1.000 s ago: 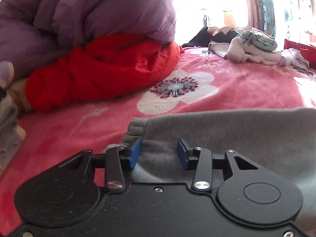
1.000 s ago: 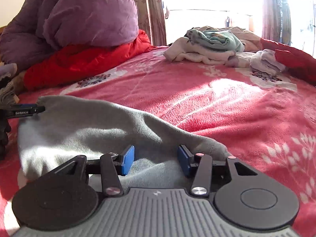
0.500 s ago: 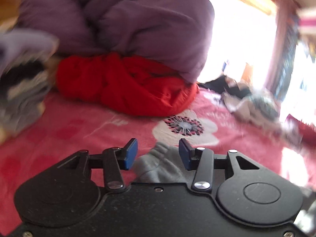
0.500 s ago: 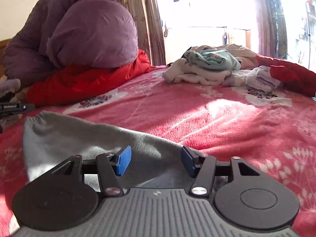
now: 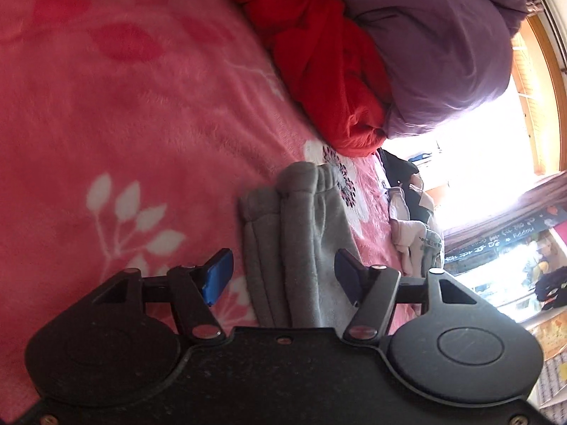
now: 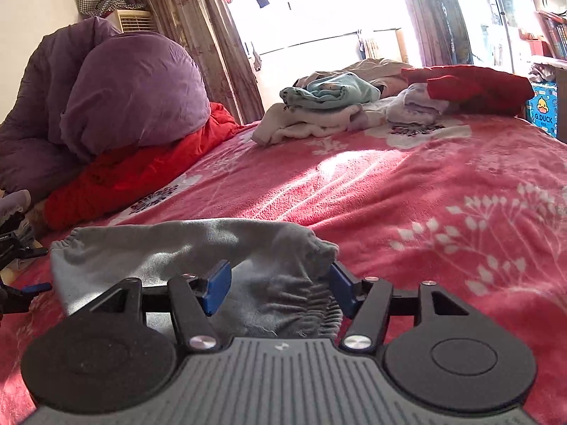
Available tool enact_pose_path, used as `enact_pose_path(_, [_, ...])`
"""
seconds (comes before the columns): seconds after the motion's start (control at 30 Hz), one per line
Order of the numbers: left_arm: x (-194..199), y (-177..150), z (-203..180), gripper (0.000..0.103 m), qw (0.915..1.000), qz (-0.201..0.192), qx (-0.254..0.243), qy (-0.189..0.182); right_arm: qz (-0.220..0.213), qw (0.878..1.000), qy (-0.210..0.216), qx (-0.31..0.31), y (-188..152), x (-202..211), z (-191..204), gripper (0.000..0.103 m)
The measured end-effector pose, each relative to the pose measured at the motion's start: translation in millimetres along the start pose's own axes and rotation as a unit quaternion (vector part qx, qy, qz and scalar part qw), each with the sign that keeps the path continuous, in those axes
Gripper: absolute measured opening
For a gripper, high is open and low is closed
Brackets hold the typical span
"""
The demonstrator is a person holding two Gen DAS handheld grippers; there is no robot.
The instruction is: Fold clothes
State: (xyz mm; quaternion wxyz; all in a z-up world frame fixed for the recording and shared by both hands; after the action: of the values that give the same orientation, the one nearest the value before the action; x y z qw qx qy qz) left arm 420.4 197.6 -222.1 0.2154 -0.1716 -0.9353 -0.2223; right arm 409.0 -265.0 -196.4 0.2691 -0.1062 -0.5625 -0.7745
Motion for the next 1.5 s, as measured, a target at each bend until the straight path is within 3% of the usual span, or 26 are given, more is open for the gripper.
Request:
enact_pose_path(0.2, [-21,12,2,0.064,0.999,-0.008,0.034,-0.029,0.026,0.998,0.012,-0.063,-5,-18,-23,0.065])
enact_pose_path(0.43, [-36,23,3,0.064,0.9984,-0.008,0.039,-0.041,0.029,0.995,0.014,-0.094,-2,-35,-38,0.057])
enact_pose_path(0.5, [-35,23,3,0.057,0.9985,-0.01,0.038,-0.039,0.029,0.995,0.016,-0.094,-3,-37,-37,0.057])
enact_pose_path(0.57, [-36,23,4,0.033,0.9984,-0.008,0.037,-0.041,0.027,0.994,0.022,-0.1,-2,-38,-37,0.056])
enact_pose_path(0.63, [-33,23,4,0.029,0.998,-0.014,0.042,-0.045,0.027,0.993,0.03,-0.11,-1,-38,-37,0.056])
enact_pose_path(0.83, [0,19,-54,0.024,0.9932,-0.069,-0.04,-0.085,0.036,0.991,0.044,-0.124,-2,-43,-40,0.055])
enact_pose_path(1.0, [33,-10,-126,0.024,0.9744,-0.118,-0.157,-0.109,0.04,0.987,0.057,-0.143,-2,-43,-41,0.054])
enact_pose_path(1.1, [42,-43,-162,0.023,0.9556,-0.138,-0.24,-0.1,0.043,0.985,0.067,-0.156,-2,-42,-42,0.054])
enact_pose_path(1.2, [49,-78,-196,0.024,0.9275,-0.16,-0.327,-0.085,0.044,0.982,0.078,-0.164,-1,-40,-43,0.054])
enact_pose_path(1.37, [48,-150,-232,0.023,0.8607,-0.181,-0.47,-0.072,0.044,0.977,0.096,-0.186,2,-36,-45,0.055])
enact_pose_path(1.5, [27,-198,-247,0.023,0.7991,-0.201,-0.563,-0.064,0.039,0.973,0.108,-0.199,8,-31,-48,0.057])
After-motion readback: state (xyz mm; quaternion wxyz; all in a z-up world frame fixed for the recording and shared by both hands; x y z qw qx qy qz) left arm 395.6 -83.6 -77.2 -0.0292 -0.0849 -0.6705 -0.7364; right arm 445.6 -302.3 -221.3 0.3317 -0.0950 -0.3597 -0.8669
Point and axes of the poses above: each gripper's, at about its wrist camera, not at the fingertips, and x roughly against the way its jaws point, z to its left, y to its top, the point moved 10 cm from there along -x, roughly the way its jaws point, and after that the axes turned 3 degrees about -x, right-handed, at the moved point
